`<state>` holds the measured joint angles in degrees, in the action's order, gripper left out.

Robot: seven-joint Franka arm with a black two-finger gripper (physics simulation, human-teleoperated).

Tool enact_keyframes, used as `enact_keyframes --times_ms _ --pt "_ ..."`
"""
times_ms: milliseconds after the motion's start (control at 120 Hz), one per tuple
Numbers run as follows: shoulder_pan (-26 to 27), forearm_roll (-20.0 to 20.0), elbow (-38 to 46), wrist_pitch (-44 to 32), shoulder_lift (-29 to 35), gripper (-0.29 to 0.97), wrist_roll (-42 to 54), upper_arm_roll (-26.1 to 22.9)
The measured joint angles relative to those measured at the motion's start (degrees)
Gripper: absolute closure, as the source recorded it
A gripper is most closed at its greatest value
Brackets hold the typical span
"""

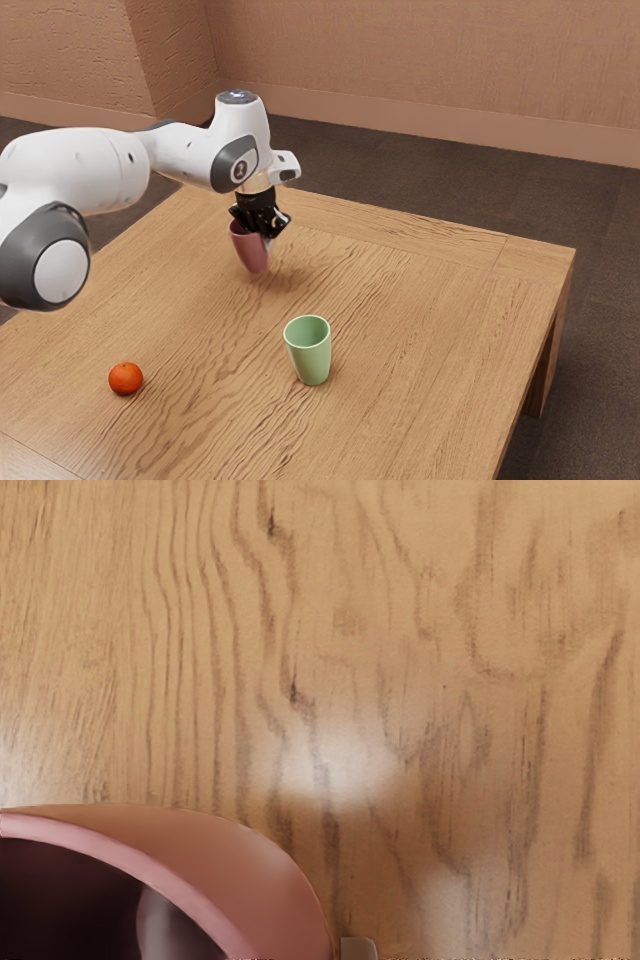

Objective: Place the left cup onto the right cup

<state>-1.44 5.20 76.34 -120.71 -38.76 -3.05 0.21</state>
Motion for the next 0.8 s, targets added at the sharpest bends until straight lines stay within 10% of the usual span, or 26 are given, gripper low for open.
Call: enact_keyframes --times_ms 800 --pt "4.1 6.3 16.1 10.4 20.2 0.76 -15.8 -16.0"
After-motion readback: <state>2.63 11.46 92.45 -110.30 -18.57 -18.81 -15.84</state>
